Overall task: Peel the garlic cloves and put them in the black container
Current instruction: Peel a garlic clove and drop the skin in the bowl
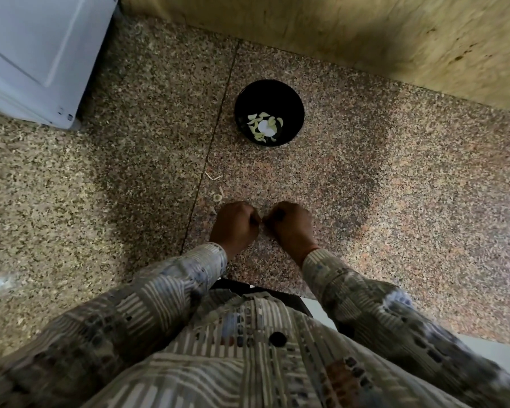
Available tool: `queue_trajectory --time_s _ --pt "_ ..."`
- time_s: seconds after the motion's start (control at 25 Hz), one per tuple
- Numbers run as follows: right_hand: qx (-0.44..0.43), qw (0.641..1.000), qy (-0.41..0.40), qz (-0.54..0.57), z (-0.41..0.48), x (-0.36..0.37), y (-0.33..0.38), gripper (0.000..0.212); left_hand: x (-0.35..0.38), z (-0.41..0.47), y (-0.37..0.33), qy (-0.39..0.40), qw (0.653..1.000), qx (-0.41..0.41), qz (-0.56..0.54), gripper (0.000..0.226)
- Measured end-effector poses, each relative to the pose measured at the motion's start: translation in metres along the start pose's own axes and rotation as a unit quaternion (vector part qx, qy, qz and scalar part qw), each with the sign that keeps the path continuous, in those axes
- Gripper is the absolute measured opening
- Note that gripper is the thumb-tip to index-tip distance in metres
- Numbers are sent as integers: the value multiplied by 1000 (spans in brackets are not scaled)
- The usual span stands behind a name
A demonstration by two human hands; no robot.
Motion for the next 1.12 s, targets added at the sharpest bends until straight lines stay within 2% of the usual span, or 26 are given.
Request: queue_trajectory --time_s 0.08,0.2,0.28,0.4,0.48,0.56,0.6,0.68,0.76,0.8,0.84,0.88,0.92,0.96,1.0,1.04,1.08,1.12 --pt "-22 1000 11 -3 -2 -1 0 16 -1 -1 -3 -6 1000 4 7 9" --pt "-2 999 -19 45 -5 2 3 15 0 1 1 13 1000 -16 -9 8" --pt "-14 996 7 86 -12 3 4 10 -6 -3 2 28 998 -40 -34 7" --pt "10 967 76 243 -23 -19 3 8 -20 -11 -6 4 992 -61 -110 6" --pt "11 940 106 324 -31 -39 8 10 -28 -18 -20 4 968 -117 -221 10" --pt "-49 948 94 299 -38 -56 15 10 -36 -21 -34 13 917 -182 -355 12" --pt "-102 959 75 253 -41 -65 19 9 -43 -21 -43 14 899 -194 -392 11" --pt "-227 961 26 157 -46 -81 26 5 -63 -22 -61 16 888 -197 -415 8" --pt "-350 929 -22 119 -53 -101 32 6 -80 -27 -80 14 872 -198 -447 9" --pt "-396 909 -37 120 -57 -111 38 7 -86 -29 -88 12 851 -204 -483 10" --pt "-418 898 -46 126 -63 -120 43 7 -93 -32 -98 9 830 -208 -518 10" --pt "-404 901 -36 157 -67 -125 46 5 -97 -35 -107 -17 836 -193 -513 11" --pt "-335 916 -3 221 -71 -130 51 7 -101 -38 -114 -74 880 -149 -445 12" --pt "-218 921 52 320 -74 -135 55 12 -105 -41 -120 -151 939 -70 -300 12" --pt "-89 897 125 415 -78 -137 57 15 -107 -45 -126 -227 966 25 -119 10" --pt "18 856 191 480 -85 -140 58 15 -108 -50 -133 -277 954 112 32 6" --pt "77 826 227 510 -88 -143 56 15 -108 -54 -137 -292 933 171 122 2" --pt "92 818 238 516 -92 -147 56 14 -108 -56 -141 -292 922 198 159 5"
Point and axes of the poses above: each hand's wrist, its own z-axis towards the middle knuckle, its own x-axis out of the palm, y = z × x, the point moved 2 cm from there along z, towards the middle knuckle, and after that the axes turned 6 degrees about z, right-handed, at the moved point
